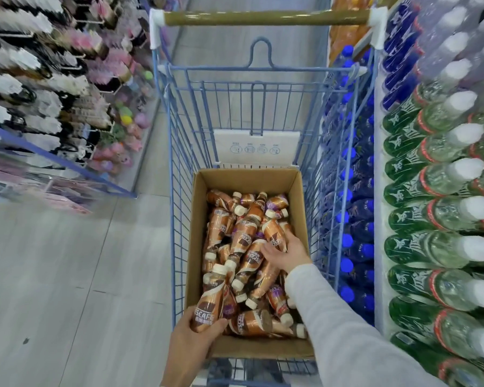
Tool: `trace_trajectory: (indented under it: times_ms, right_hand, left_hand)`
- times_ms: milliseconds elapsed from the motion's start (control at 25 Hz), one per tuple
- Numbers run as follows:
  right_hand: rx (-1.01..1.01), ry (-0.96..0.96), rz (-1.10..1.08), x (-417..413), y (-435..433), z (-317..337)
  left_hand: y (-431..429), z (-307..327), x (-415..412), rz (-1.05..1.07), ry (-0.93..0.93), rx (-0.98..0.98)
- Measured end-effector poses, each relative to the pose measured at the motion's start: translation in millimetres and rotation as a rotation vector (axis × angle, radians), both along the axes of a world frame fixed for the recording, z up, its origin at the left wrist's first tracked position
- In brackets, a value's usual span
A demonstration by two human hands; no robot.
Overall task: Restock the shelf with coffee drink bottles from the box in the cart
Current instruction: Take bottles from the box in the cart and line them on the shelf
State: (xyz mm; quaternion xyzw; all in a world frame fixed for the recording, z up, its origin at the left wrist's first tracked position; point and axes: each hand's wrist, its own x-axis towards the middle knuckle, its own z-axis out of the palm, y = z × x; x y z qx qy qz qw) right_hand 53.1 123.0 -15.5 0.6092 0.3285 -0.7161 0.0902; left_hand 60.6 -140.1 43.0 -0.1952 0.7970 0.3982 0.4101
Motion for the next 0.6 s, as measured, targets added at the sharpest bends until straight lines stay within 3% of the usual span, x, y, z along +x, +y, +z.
trace_trajectory:
  times_ms: [120,160,320,360,480,600]
  right_hand:
    - [0.161,-0.189,0.018,-30,10,-26]
    - [0.199,-0.19,0.113,-35,12,-33]
    - [0.233,-0.18,-0.01,-38,-14,-36]
    - [0.193,-0.142,-0.111,-33,-19,-34]
    - [-0.245,-0.009,-0.57,-13,-31,-19]
    - [-0.22,0.181,-0.554,12,-56,28]
  left_hand:
    - [-16,0,2,0.026,-0.009,0.006]
    - [-17,0,2,0.029,0.002,-0.004]
    - [-17,2,2,0.018,0.026,-0.005]
    - [-15,2,1,0.015,0.025,0.006]
    - [-3,12,-7,0.015,0.036,0.064]
    - [8,28,-16,-0.01,0.099,0.136]
